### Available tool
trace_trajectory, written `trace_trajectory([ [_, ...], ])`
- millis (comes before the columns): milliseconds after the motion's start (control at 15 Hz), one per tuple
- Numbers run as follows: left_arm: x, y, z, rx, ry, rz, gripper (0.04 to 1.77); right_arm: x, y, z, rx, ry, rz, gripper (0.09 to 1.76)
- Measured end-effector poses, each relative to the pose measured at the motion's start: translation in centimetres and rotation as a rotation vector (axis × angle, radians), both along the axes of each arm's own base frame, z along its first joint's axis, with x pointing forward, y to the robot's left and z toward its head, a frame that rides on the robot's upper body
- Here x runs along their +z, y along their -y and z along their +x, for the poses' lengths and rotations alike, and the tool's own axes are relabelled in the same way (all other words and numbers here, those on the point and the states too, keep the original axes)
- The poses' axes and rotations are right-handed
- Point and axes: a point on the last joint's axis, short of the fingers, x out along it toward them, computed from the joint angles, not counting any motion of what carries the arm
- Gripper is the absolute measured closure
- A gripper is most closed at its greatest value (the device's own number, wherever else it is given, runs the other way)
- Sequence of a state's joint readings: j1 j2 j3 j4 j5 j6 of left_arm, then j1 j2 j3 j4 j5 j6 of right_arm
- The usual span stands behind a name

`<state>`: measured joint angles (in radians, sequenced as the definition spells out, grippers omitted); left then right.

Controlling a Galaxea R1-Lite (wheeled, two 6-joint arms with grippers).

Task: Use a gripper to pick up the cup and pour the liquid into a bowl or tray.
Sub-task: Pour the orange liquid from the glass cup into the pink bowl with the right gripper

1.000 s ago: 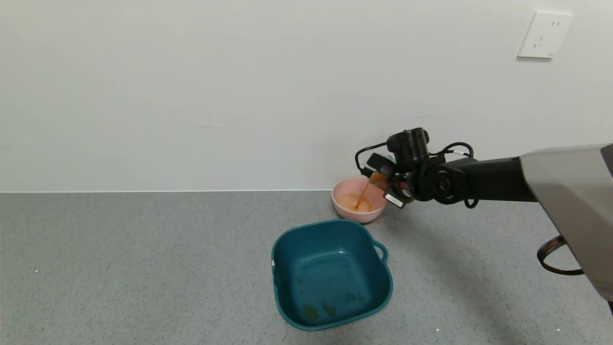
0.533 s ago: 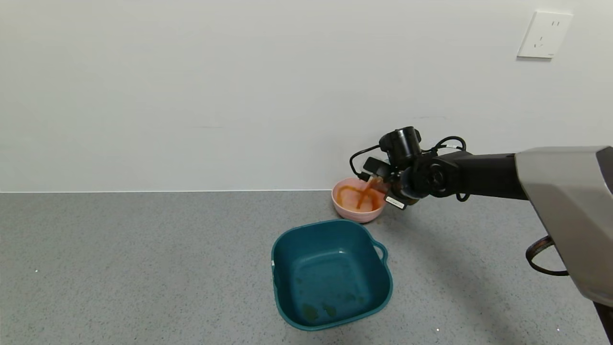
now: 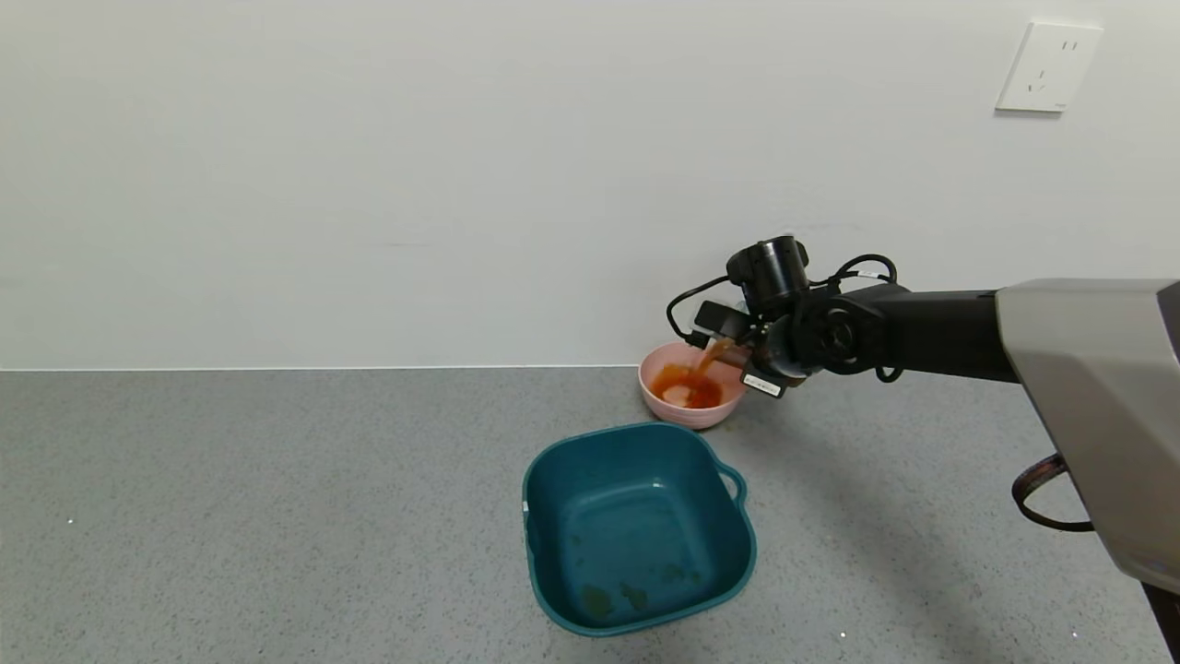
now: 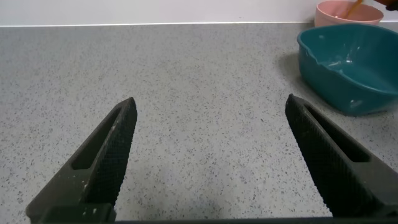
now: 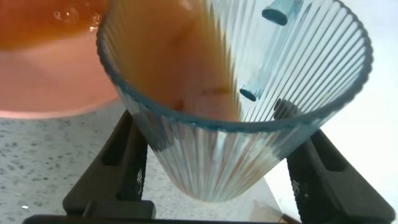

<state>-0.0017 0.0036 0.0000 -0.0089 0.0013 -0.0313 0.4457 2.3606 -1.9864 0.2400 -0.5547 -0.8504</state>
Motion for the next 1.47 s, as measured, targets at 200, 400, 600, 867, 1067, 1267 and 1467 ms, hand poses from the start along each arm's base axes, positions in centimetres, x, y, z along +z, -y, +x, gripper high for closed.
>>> trace_trajectory([
  [200, 0.0, 0.0, 0.0, 0.0, 0.0, 0.0, 0.09, 0.5, 0.1, -0.2, 0.033, -0.003, -0.06, 0.54],
  [400, 0.0, 0.0, 0.0, 0.0, 0.0, 0.0, 0.09, 1.0, 0.2, -0.3, 0.047, -0.003, -0.12, 0.54],
  [600, 0.0, 0.0, 0.0, 0.0, 0.0, 0.0, 0.09, 1.4, 0.3, -0.4, 0.073, -0.005, -0.17, 0.54],
  [867, 0.0, 0.0, 0.0, 0.0, 0.0, 0.0, 0.09, 1.8, 0.3, -0.5, 0.095, -0.003, -0.267, 0.54],
  [1067, 0.0, 0.0, 0.0, 0.0, 0.0, 0.0, 0.09, 2.1, 0.2, -0.3, 0.12, 0.013, -0.342, 0.54],
  [1267, 0.0, 0.0, 0.0, 0.0, 0.0, 0.0, 0.09, 2.3, -0.2, -0.2, 0.156, 0.037, -0.402, 0.54],
  [1467, 0.0, 0.0, 0.0, 0.0, 0.0, 0.0, 0.09, 2.4, -0.4, 0.1, 0.154, 0.06, -0.478, 0.54],
])
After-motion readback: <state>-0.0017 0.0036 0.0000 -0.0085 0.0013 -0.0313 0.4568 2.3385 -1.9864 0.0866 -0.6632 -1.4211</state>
